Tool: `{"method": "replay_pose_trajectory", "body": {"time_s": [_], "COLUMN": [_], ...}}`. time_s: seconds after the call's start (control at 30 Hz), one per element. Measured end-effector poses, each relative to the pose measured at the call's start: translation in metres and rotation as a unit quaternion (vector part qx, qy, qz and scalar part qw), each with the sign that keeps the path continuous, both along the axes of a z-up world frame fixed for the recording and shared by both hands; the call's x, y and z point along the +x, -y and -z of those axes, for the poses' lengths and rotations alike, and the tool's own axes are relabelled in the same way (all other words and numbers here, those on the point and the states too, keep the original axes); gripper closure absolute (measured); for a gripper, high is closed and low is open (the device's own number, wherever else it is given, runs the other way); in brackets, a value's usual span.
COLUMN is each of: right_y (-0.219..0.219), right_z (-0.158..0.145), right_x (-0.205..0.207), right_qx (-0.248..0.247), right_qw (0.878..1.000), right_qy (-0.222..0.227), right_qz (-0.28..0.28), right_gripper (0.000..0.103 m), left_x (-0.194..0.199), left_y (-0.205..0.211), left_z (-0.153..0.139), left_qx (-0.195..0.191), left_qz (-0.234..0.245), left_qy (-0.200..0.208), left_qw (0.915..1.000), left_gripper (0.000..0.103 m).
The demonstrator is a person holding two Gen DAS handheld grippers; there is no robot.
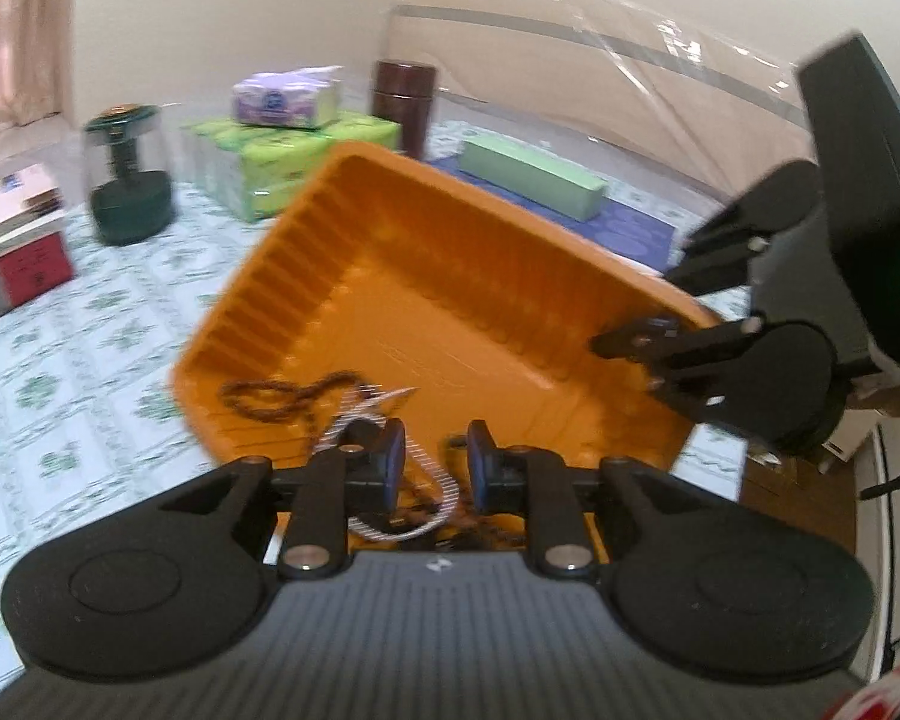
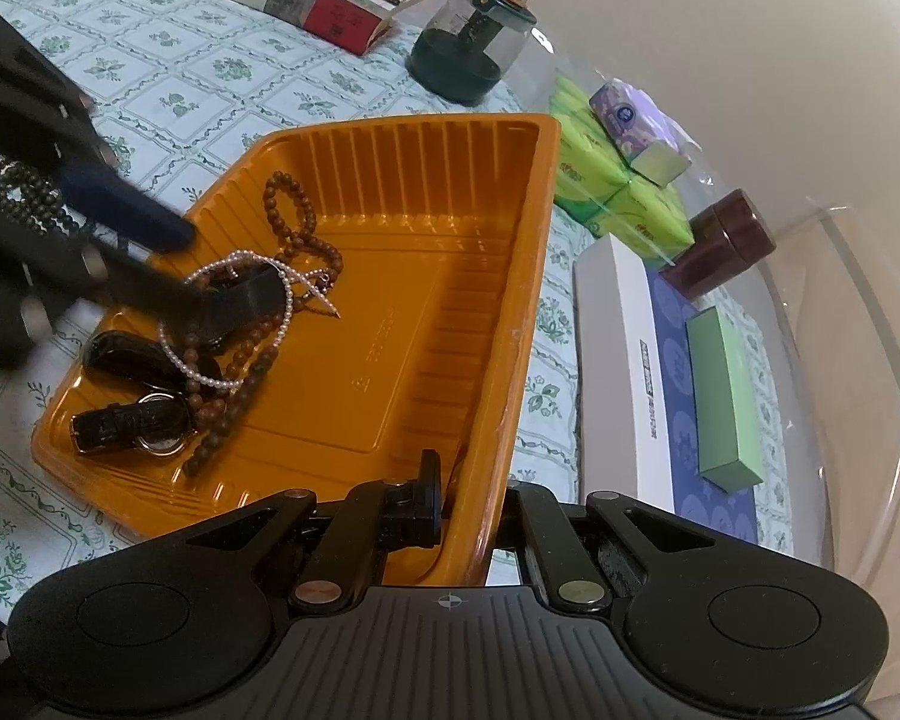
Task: Organize jewelry
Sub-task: 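Grasp a dark bead bracelet with the left gripper and drop it into the tray, then grasp the long black bead strand with the left gripper and lower it into the tray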
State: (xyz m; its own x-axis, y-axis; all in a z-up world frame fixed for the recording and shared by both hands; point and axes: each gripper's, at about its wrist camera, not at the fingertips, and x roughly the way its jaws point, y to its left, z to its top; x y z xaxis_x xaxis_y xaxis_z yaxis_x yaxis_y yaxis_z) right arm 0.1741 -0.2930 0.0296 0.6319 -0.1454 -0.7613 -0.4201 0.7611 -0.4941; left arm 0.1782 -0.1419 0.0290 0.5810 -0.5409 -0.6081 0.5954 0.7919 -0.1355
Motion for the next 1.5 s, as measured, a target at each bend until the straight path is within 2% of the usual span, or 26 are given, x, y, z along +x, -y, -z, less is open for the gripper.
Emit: {"method": "replay_pose_trajectory", "body": {"time_s": [0.2, 0.4, 0.53, 0.67, 0.77, 1.03, 1.13, 1.27, 1.3, 1.33, 1.5], "right_y": [0.001, 0.0, -0.001, -0.001, 0.0, 0.001, 0.0, 0.001, 0.001, 0.001, 0.002], "right_z": [0.0, 0.002, 0.001, 0.002, 0.002, 0.003, 0.003, 0.003, 0.003, 0.003, 0.004], "right_x": [0.0, -0.002, -0.002, -0.002, -0.003, -0.002, -0.002, -0.001, -0.001, -0.001, 0.0], "right_qx": [0.0, -0.003, -0.005, -0.007, -0.006, -0.008, -0.008, -0.007, -0.008, -0.008, -0.006], "right_qw": [1.0, 1.0, 1.0, 1.0, 1.0, 1.0, 1.0, 1.0, 1.0, 1.0, 1.0], "right_qy": [0.0, -0.001, -0.001, -0.002, -0.003, -0.004, -0.005, -0.005, -0.005, -0.005, -0.006], "right_qz": [0.001, 0.002, 0.002, 0.003, 0.005, 0.006, 0.006, 0.006, 0.006, 0.006, 0.007], "right_gripper": [0.098, 0.098, 0.098, 0.098, 0.098, 0.098, 0.098, 0.098, 0.098, 0.098, 0.098], "left_x": [0.0, -0.003, -0.009, -0.017, -0.021, -0.017, -0.01, -0.002, -0.002, -0.002, -0.009], "left_y": [-0.068, -0.148, -0.182, -0.2, -0.199, -0.172, -0.164, -0.157, -0.156, -0.157, -0.163], "left_z": [0.0, 0.011, 0.028, 0.051, 0.064, 0.075, 0.079, 0.085, 0.084, 0.083, 0.063], "left_qx": [0.002, 0.019, 0.046, 0.055, 0.049, 0.032, 0.032, 0.053, 0.057, 0.059, 0.061], "left_qz": [-0.081, -0.177, -0.211, -0.233, -0.233, -0.202, -0.198, -0.201, -0.202, -0.202, -0.191], "left_qy": [0.003, -0.01, -0.023, -0.042, -0.052, -0.057, -0.062, -0.065, -0.065, -0.065, -0.046], "left_qw": [0.9967, 0.984, 0.9761, 0.97, 0.9698, 0.9772, 0.9776, 0.9759, 0.9756, 0.9755, 0.9786], "left_gripper": [0.08, 0.076, 0.076, 0.076, 0.076, 0.078, 0.081, 0.091, 0.092, 0.097, 0.098]}}
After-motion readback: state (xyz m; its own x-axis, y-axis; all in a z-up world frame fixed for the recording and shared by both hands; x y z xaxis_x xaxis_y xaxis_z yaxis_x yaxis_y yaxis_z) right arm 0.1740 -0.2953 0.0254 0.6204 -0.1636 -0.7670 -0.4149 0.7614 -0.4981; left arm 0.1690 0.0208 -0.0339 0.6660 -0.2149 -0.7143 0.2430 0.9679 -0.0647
